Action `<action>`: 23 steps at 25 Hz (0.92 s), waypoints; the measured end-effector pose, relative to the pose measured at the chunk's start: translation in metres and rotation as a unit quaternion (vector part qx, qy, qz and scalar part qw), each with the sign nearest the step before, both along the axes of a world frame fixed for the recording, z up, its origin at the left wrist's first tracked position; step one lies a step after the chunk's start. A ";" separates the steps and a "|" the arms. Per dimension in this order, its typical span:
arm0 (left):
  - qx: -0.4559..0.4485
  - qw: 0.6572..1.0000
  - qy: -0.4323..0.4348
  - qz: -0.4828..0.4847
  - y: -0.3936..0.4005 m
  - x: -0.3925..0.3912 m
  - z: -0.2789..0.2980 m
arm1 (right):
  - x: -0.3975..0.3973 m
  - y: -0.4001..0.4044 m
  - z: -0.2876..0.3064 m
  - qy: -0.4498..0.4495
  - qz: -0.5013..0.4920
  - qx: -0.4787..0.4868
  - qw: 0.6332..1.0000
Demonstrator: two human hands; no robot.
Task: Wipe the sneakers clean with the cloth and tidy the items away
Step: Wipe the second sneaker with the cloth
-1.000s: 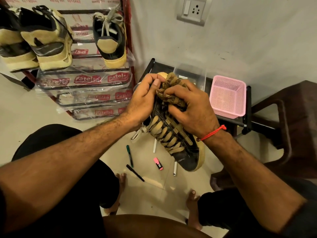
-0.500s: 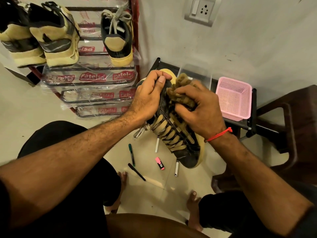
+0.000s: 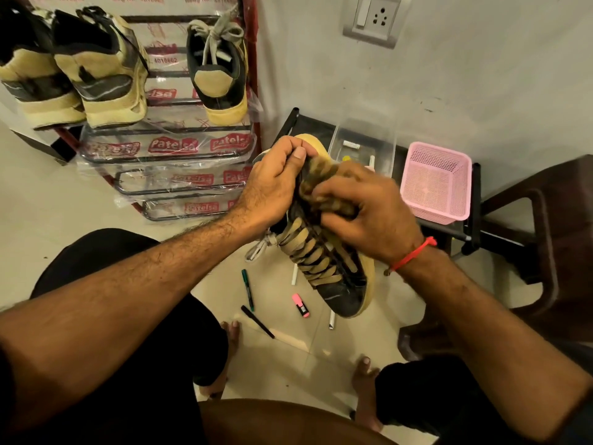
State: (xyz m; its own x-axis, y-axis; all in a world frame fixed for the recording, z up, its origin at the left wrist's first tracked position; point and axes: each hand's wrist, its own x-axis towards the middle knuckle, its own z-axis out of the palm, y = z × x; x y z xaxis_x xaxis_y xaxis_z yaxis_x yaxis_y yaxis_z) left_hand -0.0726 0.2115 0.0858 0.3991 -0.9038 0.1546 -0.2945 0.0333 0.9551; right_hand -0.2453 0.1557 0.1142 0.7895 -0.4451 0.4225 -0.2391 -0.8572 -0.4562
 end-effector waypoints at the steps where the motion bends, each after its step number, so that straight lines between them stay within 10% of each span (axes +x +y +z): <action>1: -0.003 1.000 -0.011 -0.005 0.000 -0.001 0.000 | -0.001 -0.008 0.004 -0.013 -0.052 0.007 0.999; 6: -0.004 0.999 -0.044 -0.024 -0.001 0.004 -0.002 | 0.002 0.021 -0.001 0.063 0.078 0.002 0.995; 10: 0.002 1.000 -0.010 0.012 -0.005 0.018 0.001 | -0.014 -0.032 -0.004 0.090 -0.149 0.002 0.985; 13: 0.005 0.996 0.080 0.045 -0.008 0.025 0.005 | -0.035 -0.050 0.005 -0.051 -0.219 0.068 0.972; 23: -0.022 0.998 0.043 0.046 -0.008 0.013 -0.003 | -0.006 -0.014 -0.008 0.004 -0.025 0.054 0.998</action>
